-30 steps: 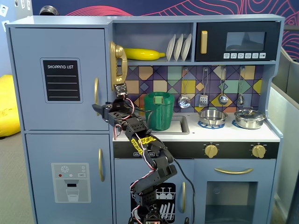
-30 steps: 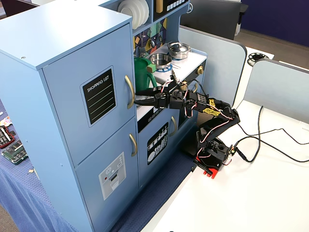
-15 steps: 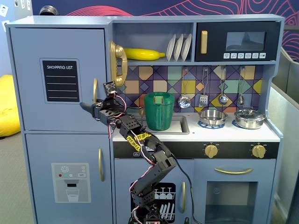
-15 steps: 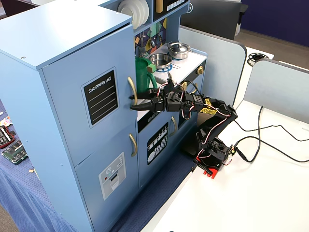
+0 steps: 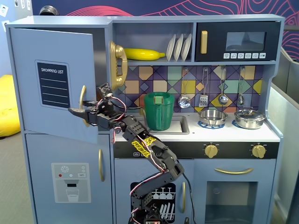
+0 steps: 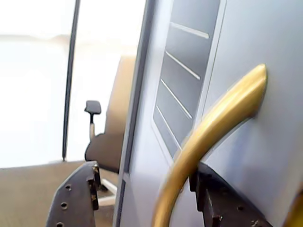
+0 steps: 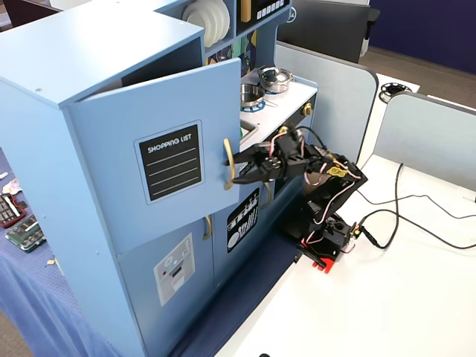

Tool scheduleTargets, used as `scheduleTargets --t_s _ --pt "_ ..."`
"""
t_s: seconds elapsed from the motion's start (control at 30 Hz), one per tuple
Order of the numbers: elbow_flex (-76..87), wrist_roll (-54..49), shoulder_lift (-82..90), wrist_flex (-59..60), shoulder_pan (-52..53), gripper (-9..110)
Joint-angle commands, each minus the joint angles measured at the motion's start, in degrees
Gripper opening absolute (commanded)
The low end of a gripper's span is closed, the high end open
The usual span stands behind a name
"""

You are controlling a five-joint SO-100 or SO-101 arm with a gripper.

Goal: Open the left cabinet door

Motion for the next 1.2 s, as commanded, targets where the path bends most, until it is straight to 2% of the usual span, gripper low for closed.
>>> scheduleTargets --t_s 0.0,0.27,0.43,0.57,0.83,1.17 --pt "1.0 -1.3 7.0 2.9 -0.7 15" --pt "5.3 1.1 19.2 13.9 6.2 16" --pt "4.0 9.3 16.2 12.0 18.3 15" --pt "2.8 12.0 11.0 9.4 23.1 15" --pt "1.1 6.9 2.5 1.5 18.1 15" --pt "1.8 1.1 2.1 -1.6 5.2 15"
